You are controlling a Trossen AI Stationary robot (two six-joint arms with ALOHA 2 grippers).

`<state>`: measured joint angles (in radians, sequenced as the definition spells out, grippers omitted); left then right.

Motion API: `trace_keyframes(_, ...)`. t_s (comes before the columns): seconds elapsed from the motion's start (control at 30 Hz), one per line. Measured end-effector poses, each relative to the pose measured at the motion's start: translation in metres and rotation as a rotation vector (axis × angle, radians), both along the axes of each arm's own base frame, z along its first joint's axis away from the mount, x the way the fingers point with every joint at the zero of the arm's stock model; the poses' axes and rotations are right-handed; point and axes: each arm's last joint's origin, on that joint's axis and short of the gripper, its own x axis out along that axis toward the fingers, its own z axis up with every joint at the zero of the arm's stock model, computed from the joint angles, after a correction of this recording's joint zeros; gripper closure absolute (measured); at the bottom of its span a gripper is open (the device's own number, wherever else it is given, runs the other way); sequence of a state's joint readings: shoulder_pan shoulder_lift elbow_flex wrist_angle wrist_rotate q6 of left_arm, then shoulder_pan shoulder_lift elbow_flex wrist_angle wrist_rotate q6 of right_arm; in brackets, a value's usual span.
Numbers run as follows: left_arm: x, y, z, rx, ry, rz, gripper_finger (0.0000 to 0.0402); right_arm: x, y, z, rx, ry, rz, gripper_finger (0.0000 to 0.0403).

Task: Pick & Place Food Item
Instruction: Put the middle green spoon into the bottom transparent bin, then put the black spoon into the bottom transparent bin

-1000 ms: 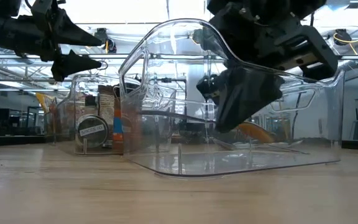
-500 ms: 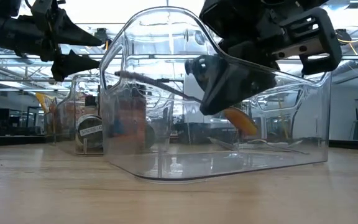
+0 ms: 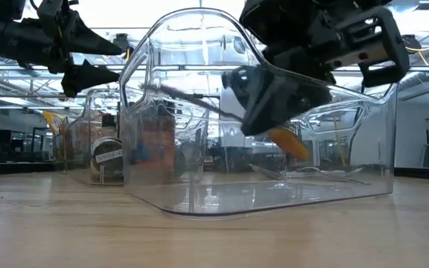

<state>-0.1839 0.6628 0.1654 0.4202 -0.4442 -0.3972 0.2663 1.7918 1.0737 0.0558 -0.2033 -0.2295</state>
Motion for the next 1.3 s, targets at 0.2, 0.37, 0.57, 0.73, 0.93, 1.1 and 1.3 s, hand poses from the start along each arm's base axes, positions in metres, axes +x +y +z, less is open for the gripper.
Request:
trace_keyframes(0.2, 0.0, 0.0, 0.0, 0.0, -0.001, 0.0, 0.0089, -0.007, -0.009, 0.007, -0.056, 0.051, -0.106, 0.0399)
trace_keyframes(0.37, 0.0, 0.0, 0.0, 0.0, 0.0, 0.0, 0.0089, -0.013, -0.014, -0.003, -0.054, 0.177, -0.159, 0.0399)
trace_keyframes(0.57, 0.0, 0.0, 0.0, 0.0, 0.0, 0.0, 0.0089, -0.016, -0.016, -0.008, -0.029, 0.217, -0.195, 0.0392)
trace_keyframes(0.73, 0.0, 0.0, 0.0, 0.0, -0.001, 0.0, 0.0089, -0.015, -0.016, -0.008, -0.028, 0.205, -0.191, 0.0346)
trace_keyframes(0.93, 0.0, 0.0, 0.0, 0.0, 0.0, 0.0, 0.0089, -0.017, -0.016, -0.001, -0.028, 0.183, -0.192, 0.0278)
trace_keyframes(1.1, 0.0, 0.0, 0.0, 0.0, 0.0, 0.0, 0.0089, -0.03, -0.02, 0.036, -0.002, 0.11, -0.192, 0.0249)
trace_keyframes(1.3, 0.0, 0.0, 0.0, 0.0, 0.0, 0.0, 0.0089, -0.068, -0.03, 0.091, 0.018, 0.041, -0.198, 0.0244)
